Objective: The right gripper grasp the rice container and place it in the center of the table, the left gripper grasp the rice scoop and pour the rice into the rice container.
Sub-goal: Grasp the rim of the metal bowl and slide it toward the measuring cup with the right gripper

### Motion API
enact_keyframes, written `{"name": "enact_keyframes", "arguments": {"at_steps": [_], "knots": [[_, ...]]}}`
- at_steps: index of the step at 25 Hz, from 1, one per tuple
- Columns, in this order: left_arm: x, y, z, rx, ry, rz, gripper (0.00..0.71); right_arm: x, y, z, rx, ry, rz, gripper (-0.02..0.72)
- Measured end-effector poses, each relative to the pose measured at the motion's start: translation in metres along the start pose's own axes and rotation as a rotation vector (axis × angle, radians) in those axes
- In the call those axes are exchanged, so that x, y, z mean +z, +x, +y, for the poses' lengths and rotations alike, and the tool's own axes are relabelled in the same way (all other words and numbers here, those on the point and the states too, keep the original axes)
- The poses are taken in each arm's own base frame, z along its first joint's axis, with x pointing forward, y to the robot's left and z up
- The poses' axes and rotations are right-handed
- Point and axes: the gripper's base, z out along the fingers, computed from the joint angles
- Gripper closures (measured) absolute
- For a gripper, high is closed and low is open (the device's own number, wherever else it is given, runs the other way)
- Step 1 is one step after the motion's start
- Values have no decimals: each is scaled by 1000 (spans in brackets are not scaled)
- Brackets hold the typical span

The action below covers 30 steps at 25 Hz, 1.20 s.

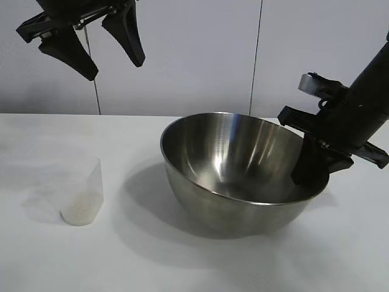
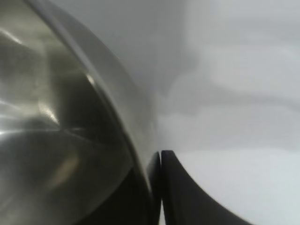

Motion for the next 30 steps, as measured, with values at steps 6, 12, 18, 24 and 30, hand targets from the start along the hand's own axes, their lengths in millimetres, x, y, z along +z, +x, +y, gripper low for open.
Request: {"name": "enact_keyframes", "arguments": {"at_steps": [6,12,18,24,30], "knots": [[0,0,0,0,0,-2,171,-5,1,8,13,-38,-1,684],[0,0,0,0,0,-2,171,-2,-6,47,-46,-35,-3,684],[0,0,0,0,0,0,171,5,-10,63,-35,70,12,685],[0,0,0,0,0,2,171,39,-3,73,-57,91,77,685],[0,0,0,0,0,3,171,41,-8,75,-43,98,26,685]]}}
